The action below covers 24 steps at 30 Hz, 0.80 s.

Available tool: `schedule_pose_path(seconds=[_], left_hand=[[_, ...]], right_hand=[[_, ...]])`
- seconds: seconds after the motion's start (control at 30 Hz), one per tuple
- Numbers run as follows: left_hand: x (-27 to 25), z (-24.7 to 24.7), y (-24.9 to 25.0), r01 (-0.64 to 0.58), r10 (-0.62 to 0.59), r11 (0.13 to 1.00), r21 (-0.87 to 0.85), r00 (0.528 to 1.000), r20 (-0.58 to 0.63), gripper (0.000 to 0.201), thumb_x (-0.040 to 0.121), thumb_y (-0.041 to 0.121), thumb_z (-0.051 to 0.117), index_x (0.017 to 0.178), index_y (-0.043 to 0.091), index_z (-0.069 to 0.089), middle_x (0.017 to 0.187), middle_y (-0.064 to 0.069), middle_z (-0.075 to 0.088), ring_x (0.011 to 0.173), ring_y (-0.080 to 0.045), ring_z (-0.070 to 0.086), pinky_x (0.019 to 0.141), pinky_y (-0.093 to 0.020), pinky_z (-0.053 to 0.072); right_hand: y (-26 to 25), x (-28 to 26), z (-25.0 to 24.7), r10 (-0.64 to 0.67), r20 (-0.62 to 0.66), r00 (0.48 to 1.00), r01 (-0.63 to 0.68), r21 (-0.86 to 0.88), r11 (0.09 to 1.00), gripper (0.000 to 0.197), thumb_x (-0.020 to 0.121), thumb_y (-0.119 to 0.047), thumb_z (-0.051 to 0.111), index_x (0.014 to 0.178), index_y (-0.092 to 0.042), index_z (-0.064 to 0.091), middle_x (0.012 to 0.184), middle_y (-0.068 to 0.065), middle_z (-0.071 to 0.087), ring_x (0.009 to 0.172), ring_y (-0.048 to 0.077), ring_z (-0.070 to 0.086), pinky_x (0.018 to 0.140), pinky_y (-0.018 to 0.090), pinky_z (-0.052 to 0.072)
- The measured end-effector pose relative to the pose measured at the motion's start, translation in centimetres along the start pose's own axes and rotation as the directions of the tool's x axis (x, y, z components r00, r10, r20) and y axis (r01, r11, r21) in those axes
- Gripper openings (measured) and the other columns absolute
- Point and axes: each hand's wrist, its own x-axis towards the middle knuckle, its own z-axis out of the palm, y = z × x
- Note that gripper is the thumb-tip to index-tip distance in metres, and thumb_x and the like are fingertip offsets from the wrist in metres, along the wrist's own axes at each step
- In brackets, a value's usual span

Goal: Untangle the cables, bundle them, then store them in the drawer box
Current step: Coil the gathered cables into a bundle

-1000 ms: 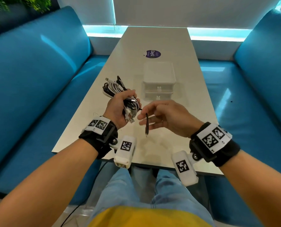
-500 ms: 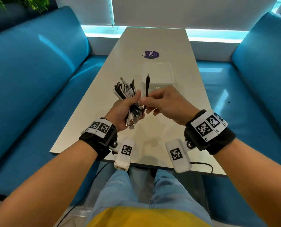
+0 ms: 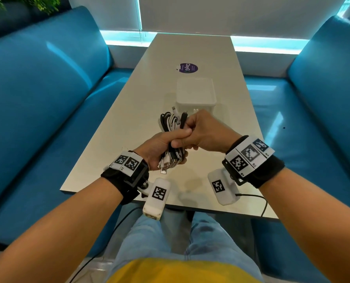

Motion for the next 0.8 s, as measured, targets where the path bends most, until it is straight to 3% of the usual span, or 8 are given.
schedule_pose_path(seconds=[0.13, 0.23, 0.3, 0.37, 0.47, 0.6, 0.73, 0.8], left_hand=[[0.4, 0.2, 0.5, -0.014, 0.005, 0.993, -0.120, 0.997, -0.079, 0.011, 0.078, 0.025, 0.067, 0.075, 0.014, 0.067, 0.062, -0.002, 0.054, 0.055, -0.016, 0.058, 0.056, -0.027, 0.052], [0.8, 0.1, 1.1, -0.092, 0.057, 0.974, -0.205, 0.984, -0.169, 0.006, 0.077, 0.013, 0.063, 0.072, 0.012, 0.060, 0.060, -0.001, 0.053, 0.054, -0.016, 0.056, 0.057, -0.028, 0.052], [1.2, 0.0, 1.1, -0.135, 0.116, 0.989, -0.061, 0.962, -0.249, 0.011, 0.081, 0.006, 0.061, 0.073, 0.011, 0.057, 0.062, -0.004, 0.054, 0.055, -0.019, 0.056, 0.058, -0.031, 0.053], [1.2, 0.6, 1.0, -0.165, 0.200, 0.976, 0.139, 0.933, -0.298, 0.012, 0.086, 0.000, 0.056, 0.078, 0.009, 0.058, 0.063, -0.008, 0.055, 0.056, -0.023, 0.055, 0.056, -0.033, 0.052], [1.1, 1.9, 1.0, -0.129, 0.280, 0.908, 0.399, 0.894, -0.348, 0.017, 0.097, 0.008, 0.046, 0.083, 0.011, 0.055, 0.068, -0.012, 0.058, 0.060, -0.026, 0.057, 0.055, -0.034, 0.050], [1.9, 2.2, 0.9, -0.123, 0.406, 0.750, 0.650, 0.861, -0.305, 0.028, 0.098, 0.006, 0.043, 0.078, 0.026, 0.042, 0.074, -0.002, 0.053, 0.069, -0.017, 0.054, 0.072, -0.037, 0.049], [2.3, 1.7, 0.9, -0.133, 0.452, 0.567, 0.813, 0.875, -0.172, 0.013, 0.094, 0.004, 0.051, 0.093, 0.016, 0.047, 0.072, 0.005, 0.050, 0.063, -0.005, 0.049, 0.052, -0.008, 0.042], [2.8, 1.4, 0.9, -0.108, 0.437, 0.511, 0.853, 0.887, -0.149, 0.009, 0.093, 0.006, 0.053, 0.096, 0.014, 0.049, 0.072, 0.006, 0.051, 0.063, -0.003, 0.049, 0.049, -0.006, 0.040]], right_hand=[[0.2, 0.3, -0.4, -0.011, -0.108, 0.994, 0.007, -0.043, 0.999, 0.040, 0.066, -0.029, 0.086, 0.059, -0.016, 0.049, 0.053, -0.006, 0.047, 0.046, 0.002, 0.040, 0.051, 0.018, 0.035], [-0.7, 0.7, -1.8, -0.065, -0.200, 0.978, 0.073, 0.031, 0.997, 0.032, 0.069, -0.037, 0.082, 0.086, -0.018, 0.063, 0.075, -0.004, 0.059, 0.064, 0.004, 0.052, 0.062, 0.020, 0.044], [-1.4, 1.2, -2.3, -0.086, -0.300, 0.950, 0.101, 0.038, 0.994, 0.049, 0.072, -0.047, 0.078, 0.111, -0.024, 0.060, 0.098, -0.004, 0.060, 0.085, 0.007, 0.058, 0.071, 0.022, 0.048], [-2.4, 1.8, -1.8, -0.124, -0.264, 0.956, 0.112, -0.062, 0.992, 0.060, 0.072, -0.054, 0.075, 0.123, -0.028, 0.055, 0.112, -0.007, 0.056, 0.101, 0.007, 0.056, 0.081, 0.022, 0.048], [-3.0, 2.8, 0.3, -0.154, -0.153, 0.976, 0.101, -0.306, 0.947, 0.047, 0.069, -0.057, 0.075, 0.104, -0.028, 0.065, 0.102, -0.010, 0.063, 0.095, 0.009, 0.059, 0.085, 0.027, 0.049], [-2.1, 3.9, 1.8, -0.184, -0.338, 0.923, 0.049, -0.370, 0.928, 0.026, 0.075, -0.047, 0.066, 0.070, -0.022, 0.060, 0.071, -0.003, 0.063, 0.071, 0.018, 0.060, 0.070, 0.033, 0.050], [-0.7, 4.3, 2.7, -0.112, -0.389, 0.914, 0.019, -0.235, 0.972, 0.025, 0.076, -0.032, 0.064, 0.057, -0.023, 0.050, 0.058, -0.004, 0.055, 0.063, 0.017, 0.055, 0.060, 0.026, 0.037], [0.2, 4.7, 2.8, -0.095, -0.415, 0.905, 0.015, -0.193, 0.981, 0.028, 0.078, -0.027, 0.062, 0.056, -0.022, 0.045, 0.054, -0.004, 0.049, 0.057, 0.015, 0.049, 0.056, 0.026, 0.033]])
